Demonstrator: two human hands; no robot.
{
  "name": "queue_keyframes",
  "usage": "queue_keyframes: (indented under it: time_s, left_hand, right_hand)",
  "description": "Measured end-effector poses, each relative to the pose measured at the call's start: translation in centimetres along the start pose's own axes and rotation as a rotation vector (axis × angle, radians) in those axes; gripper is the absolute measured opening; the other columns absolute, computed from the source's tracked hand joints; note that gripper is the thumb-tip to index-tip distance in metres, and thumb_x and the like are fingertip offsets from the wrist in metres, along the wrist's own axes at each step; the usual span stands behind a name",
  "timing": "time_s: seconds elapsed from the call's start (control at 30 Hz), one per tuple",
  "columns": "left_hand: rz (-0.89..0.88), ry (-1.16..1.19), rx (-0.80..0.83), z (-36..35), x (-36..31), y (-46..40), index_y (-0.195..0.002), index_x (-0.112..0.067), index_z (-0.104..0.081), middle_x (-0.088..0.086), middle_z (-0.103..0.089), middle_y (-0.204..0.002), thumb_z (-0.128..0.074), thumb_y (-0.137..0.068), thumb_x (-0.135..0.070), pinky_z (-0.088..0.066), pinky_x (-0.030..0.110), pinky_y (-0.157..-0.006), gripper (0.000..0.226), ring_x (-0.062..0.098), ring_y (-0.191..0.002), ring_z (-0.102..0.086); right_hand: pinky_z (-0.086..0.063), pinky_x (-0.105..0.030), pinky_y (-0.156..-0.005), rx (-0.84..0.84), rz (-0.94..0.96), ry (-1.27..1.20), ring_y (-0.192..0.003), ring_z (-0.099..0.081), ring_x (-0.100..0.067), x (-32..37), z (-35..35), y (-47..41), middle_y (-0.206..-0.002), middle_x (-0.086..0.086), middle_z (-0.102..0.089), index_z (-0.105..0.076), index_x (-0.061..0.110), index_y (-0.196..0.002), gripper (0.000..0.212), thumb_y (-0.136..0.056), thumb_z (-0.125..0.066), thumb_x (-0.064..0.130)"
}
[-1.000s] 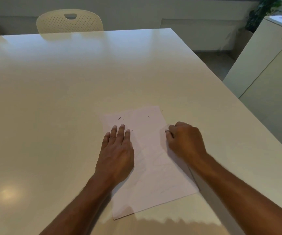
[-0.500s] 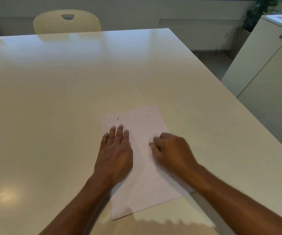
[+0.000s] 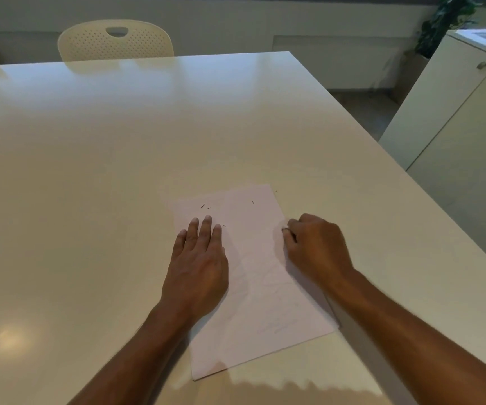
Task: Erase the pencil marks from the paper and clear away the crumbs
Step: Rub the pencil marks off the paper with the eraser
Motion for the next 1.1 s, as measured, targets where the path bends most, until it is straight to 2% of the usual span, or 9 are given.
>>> queue_keyframes:
  time_s: [0.13,0.3,0.47,0.6,0.67,0.8,0.93,1.0,1.1]
  left_hand:
    - [0.003,-0.002,-0.001,0.1,0.0,0.0,-0.156,-0.008,-0.028,0.014,-0.020,-0.165,-0.021,-0.100,-0.028,-0.012,0.047,-0.124,0.059,0.032,-0.153,-0.013]
    - [-0.001,-0.006,-0.001,0.0,-0.1,0.0,-0.156,-0.008,-0.027,0.013,-0.018,-0.165,-0.020,-0.100,-0.027,-0.011,0.047,-0.124,0.060,0.032,-0.153,-0.011]
    - [0.006,0.002,0.008,0.1,-0.1,-0.1,-0.157,-0.009,-0.024,0.012,-0.015,-0.166,-0.016,-0.100,-0.029,-0.008,0.046,-0.125,0.061,0.030,-0.154,-0.008]
    - [0.003,0.000,0.018,0.2,-0.1,0.0,-0.158,-0.010,-0.022,0.012,-0.012,-0.166,-0.014,-0.099,-0.029,-0.007,0.045,-0.125,0.062,0.030,-0.154,-0.006]
    - [0.002,0.002,0.013,0.2,-0.1,0.0,-0.157,-0.009,-0.024,0.013,-0.014,-0.166,-0.016,-0.099,-0.029,-0.009,0.046,-0.125,0.062,0.030,-0.154,-0.008]
    - [0.000,-0.005,-0.002,0.0,0.0,0.0,-0.155,-0.007,-0.031,0.015,-0.022,-0.164,-0.022,-0.099,-0.027,-0.016,0.049,-0.123,0.060,0.032,-0.153,-0.015]
    - [-0.004,-0.008,-0.001,-0.1,0.0,0.1,-0.155,-0.007,-0.031,0.015,-0.022,-0.164,-0.020,-0.099,-0.028,-0.015,0.049,-0.124,0.061,0.032,-0.153,-0.014]
    - [-0.005,-0.006,0.000,0.0,0.0,0.1,-0.156,-0.007,-0.029,0.014,-0.020,-0.164,-0.018,-0.099,-0.028,-0.013,0.048,-0.124,0.061,0.032,-0.153,-0.012]
    - [-0.003,-0.007,-0.015,0.1,-0.1,0.0,-0.155,-0.006,-0.032,0.015,-0.023,-0.163,-0.020,-0.100,-0.028,-0.015,0.048,-0.124,0.060,0.032,-0.153,-0.016]
  right_hand:
    - [-0.040,-0.026,-0.046,0.142,0.141,-0.085,-0.052,-0.057,-0.026,3.6,-0.2,3.3,-0.063,0.001,-0.053,-0.061,0.016,-0.064,0.019,-0.081,-0.064,0.024]
    - [-0.034,-0.025,-0.050,-0.035,-0.007,0.001,-0.056,-0.060,-0.028,-0.7,0.2,0.2,-0.062,-0.001,-0.054,-0.063,0.015,-0.065,0.022,-0.081,-0.058,0.029]
    - [-0.040,-0.025,-0.046,0.139,0.160,-0.075,-0.052,-0.058,-0.023,3.6,-0.1,3.8,-0.064,0.001,-0.055,-0.064,0.015,-0.066,0.018,-0.081,-0.067,0.025]
    - [-0.037,-0.027,-0.051,-0.008,-0.008,-0.008,-0.057,-0.060,-0.027,-0.8,0.0,0.3,-0.063,0.000,-0.055,-0.068,0.016,-0.068,0.025,-0.083,-0.054,0.031]
    - [-0.038,-0.027,-0.049,0.003,0.027,-0.010,-0.054,-0.059,-0.028,0.3,0.2,1.1,-0.062,-0.001,-0.054,-0.064,0.014,-0.066,0.023,-0.083,-0.056,0.027]
    - [-0.042,-0.026,-0.046,0.146,0.177,-0.086,-0.051,-0.057,-0.024,3.8,0.2,4.3,-0.063,0.001,-0.055,-0.064,0.015,-0.066,0.017,-0.081,-0.067,0.023]
    - [-0.033,-0.026,-0.051,-0.009,0.001,0.007,-0.056,-0.060,-0.028,-0.9,0.5,1.0,-0.063,0.000,-0.055,-0.066,0.016,-0.067,0.025,-0.084,-0.055,0.030]
    - [-0.036,-0.027,-0.048,-0.002,0.024,0.000,-0.054,-0.059,-0.029,0.2,0.7,1.7,-0.062,-0.001,-0.054,-0.063,0.015,-0.065,0.024,-0.083,-0.056,0.029]
    - [-0.040,-0.026,-0.046,0.103,0.158,-0.079,-0.052,-0.058,-0.026,4.0,0.3,4.8,-0.064,0.001,-0.055,-0.065,0.015,-0.069,0.019,-0.084,-0.063,0.026]
Point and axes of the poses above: each hand's wrist, its own y-axis away from the middle knuckle, its own z-axis out of the back of the hand, x = y × z, the point moved 4 cm from there along -y, towards the middle knuckle
